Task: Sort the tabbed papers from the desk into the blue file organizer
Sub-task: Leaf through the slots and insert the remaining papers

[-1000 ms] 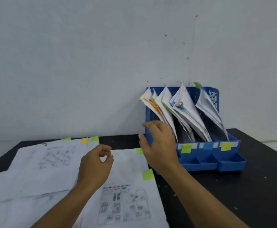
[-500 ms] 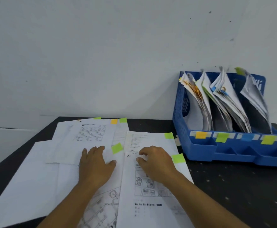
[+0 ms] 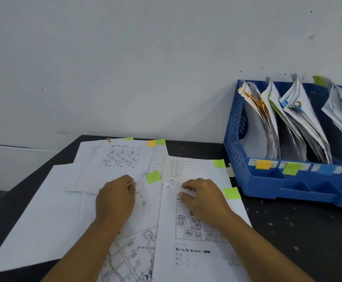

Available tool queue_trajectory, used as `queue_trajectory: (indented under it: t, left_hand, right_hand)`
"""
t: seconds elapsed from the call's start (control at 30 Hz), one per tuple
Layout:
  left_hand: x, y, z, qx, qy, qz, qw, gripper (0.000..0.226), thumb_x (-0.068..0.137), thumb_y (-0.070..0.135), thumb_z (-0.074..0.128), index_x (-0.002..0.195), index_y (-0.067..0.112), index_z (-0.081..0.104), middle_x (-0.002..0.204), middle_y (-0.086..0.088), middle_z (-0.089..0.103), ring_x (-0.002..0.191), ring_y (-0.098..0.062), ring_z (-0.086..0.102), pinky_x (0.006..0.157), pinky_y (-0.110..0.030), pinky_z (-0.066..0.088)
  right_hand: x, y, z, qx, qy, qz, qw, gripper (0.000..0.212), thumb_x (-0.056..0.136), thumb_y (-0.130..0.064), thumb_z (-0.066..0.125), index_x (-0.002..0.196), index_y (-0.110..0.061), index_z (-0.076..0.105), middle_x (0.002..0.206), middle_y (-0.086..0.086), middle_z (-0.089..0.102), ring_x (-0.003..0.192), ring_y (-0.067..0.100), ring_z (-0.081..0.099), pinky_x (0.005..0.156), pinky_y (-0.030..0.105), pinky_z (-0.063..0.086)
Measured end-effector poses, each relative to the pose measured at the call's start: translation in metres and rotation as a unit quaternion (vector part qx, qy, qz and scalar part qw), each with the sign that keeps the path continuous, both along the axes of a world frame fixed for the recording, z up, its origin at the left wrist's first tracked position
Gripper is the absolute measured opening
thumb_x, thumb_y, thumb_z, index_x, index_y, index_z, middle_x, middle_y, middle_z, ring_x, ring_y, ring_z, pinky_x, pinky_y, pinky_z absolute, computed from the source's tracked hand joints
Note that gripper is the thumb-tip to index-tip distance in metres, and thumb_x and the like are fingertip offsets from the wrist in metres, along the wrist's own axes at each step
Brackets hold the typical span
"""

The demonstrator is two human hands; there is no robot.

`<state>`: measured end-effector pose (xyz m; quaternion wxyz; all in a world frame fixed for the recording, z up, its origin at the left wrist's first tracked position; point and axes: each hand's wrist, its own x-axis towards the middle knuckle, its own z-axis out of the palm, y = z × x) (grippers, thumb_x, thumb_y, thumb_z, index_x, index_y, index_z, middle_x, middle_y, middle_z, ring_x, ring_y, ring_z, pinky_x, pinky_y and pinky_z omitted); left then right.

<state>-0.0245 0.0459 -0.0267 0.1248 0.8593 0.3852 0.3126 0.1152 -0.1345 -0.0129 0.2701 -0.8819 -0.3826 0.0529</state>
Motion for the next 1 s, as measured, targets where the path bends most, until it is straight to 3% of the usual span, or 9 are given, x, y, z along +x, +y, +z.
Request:
queue_trajectory:
  t: [0.13, 0.2, 0.3, 0.43, 0.57, 0.67, 0.8, 0.9, 1.0]
  left_hand:
    - [-0.002, -0.011, 0.019, -0.079, -0.225, -0.032, 0.971, 0.009, 0.094, 0.025, 0.058, 0.091, 0.023, 0.067, 0.076, 0.011, 0.064, 0.071, -0.015, 0.060, 0.065, -0.027, 0.045]
    - [-0.001, -0.023, 0.027, -0.108, -0.280, -0.076, 0.951, 0.008, 0.094, 0.024, 0.060, 0.089, 0.025, 0.066, 0.072, 0.013, 0.064, 0.063, -0.005, 0.056, 0.058, -0.021, 0.043]
    - [0.003, -0.045, 0.027, -0.135, -0.294, -0.151, 0.934, 0.007, 0.092, 0.021, 0.063, 0.089, 0.023, 0.069, 0.065, 0.008, 0.063, 0.056, -0.003, 0.053, 0.052, -0.014, 0.041]
    - [0.007, -0.067, 0.018, -0.220, -0.216, -0.266, 0.913, 0.012, 0.088, 0.019, 0.068, 0.098, 0.022, 0.073, 0.095, 0.016, 0.072, 0.092, 0.005, 0.065, 0.076, -0.005, 0.046]
    - [0.007, -0.074, 0.010, -0.234, -0.132, -0.349, 0.898, 0.010, 0.084, 0.021, 0.073, 0.091, 0.028, 0.074, 0.110, 0.026, 0.067, 0.111, 0.009, 0.057, 0.094, -0.007, 0.040]
    - [0.005, -0.079, 0.007, -0.236, -0.093, -0.375, 0.892, 0.018, 0.080, 0.036, 0.076, 0.097, 0.033, 0.073, 0.116, 0.033, 0.062, 0.120, 0.013, 0.048, 0.099, -0.004, 0.032]
    - [0.011, -0.078, 0.020, -0.294, -0.121, -0.322, 0.892, 0.044, 0.077, 0.062, 0.066, 0.117, 0.043, 0.062, 0.123, 0.031, 0.058, 0.120, 0.007, 0.049, 0.105, -0.018, 0.037]
    - [0.021, -0.078, 0.047, -0.345, -0.168, -0.287, 0.878, 0.055, 0.081, 0.051, 0.066, 0.132, 0.039, 0.051, 0.136, 0.023, 0.051, 0.127, 0.000, 0.046, 0.104, -0.022, 0.037]
    - [0.033, -0.082, 0.077, -0.386, -0.185, -0.298, 0.853, 0.062, 0.081, 0.051, 0.066, 0.137, 0.048, 0.040, 0.126, 0.036, 0.047, 0.115, 0.012, 0.047, 0.094, -0.017, 0.037]
  right_hand:
    - [0.003, -0.006, 0.015, 0.067, 0.067, -0.014, 0.995, 0.033, 0.094, -0.042, 0.062, 0.125, -0.030, 0.064, 0.121, -0.012, 0.061, 0.113, 0.007, 0.055, 0.093, 0.021, 0.042]
    - [0.006, -0.007, 0.023, 0.121, 0.104, -0.030, 0.987, 0.030, 0.095, -0.043, 0.062, 0.122, -0.030, 0.066, 0.115, -0.014, 0.064, 0.106, 0.003, 0.059, 0.087, 0.019, 0.044]
    - [0.005, -0.004, 0.030, 0.213, 0.273, -0.054, 0.936, 0.028, 0.094, -0.050, 0.060, 0.110, -0.028, 0.067, 0.105, -0.009, 0.070, 0.095, 0.008, 0.068, 0.082, 0.024, 0.056]
    - [0.008, 0.002, 0.025, 0.268, 0.454, -0.099, 0.844, 0.035, 0.091, -0.055, 0.061, 0.103, -0.022, 0.064, 0.106, 0.009, 0.071, 0.093, 0.025, 0.073, 0.082, 0.039, 0.062]
    - [0.013, 0.001, 0.016, 0.284, 0.446, -0.108, 0.842, 0.024, 0.099, -0.027, 0.060, 0.112, -0.009, 0.069, 0.102, 0.008, 0.076, 0.095, 0.029, 0.073, 0.087, 0.047, 0.059]
    - [0.014, -0.002, 0.017, 0.292, 0.414, -0.111, 0.855, 0.022, 0.099, -0.006, 0.054, 0.112, -0.016, 0.070, 0.097, 0.003, 0.077, 0.090, 0.025, 0.074, 0.083, 0.047, 0.061]
    - [0.010, -0.006, 0.034, 0.319, 0.357, -0.081, 0.874, 0.030, 0.100, -0.005, 0.053, 0.113, -0.027, 0.069, 0.096, -0.005, 0.077, 0.087, 0.018, 0.075, 0.082, 0.046, 0.061]
    - [0.003, -0.010, 0.052, 0.359, 0.319, -0.018, 0.877, 0.033, 0.101, -0.006, 0.051, 0.120, -0.026, 0.069, 0.103, -0.007, 0.076, 0.094, 0.015, 0.073, 0.087, 0.043, 0.059]
    - [-0.004, -0.010, 0.064, 0.364, 0.252, 0.033, 0.896, 0.034, 0.101, -0.008, 0.053, 0.120, -0.029, 0.071, 0.109, -0.011, 0.075, 0.102, 0.010, 0.070, 0.092, 0.038, 0.057]
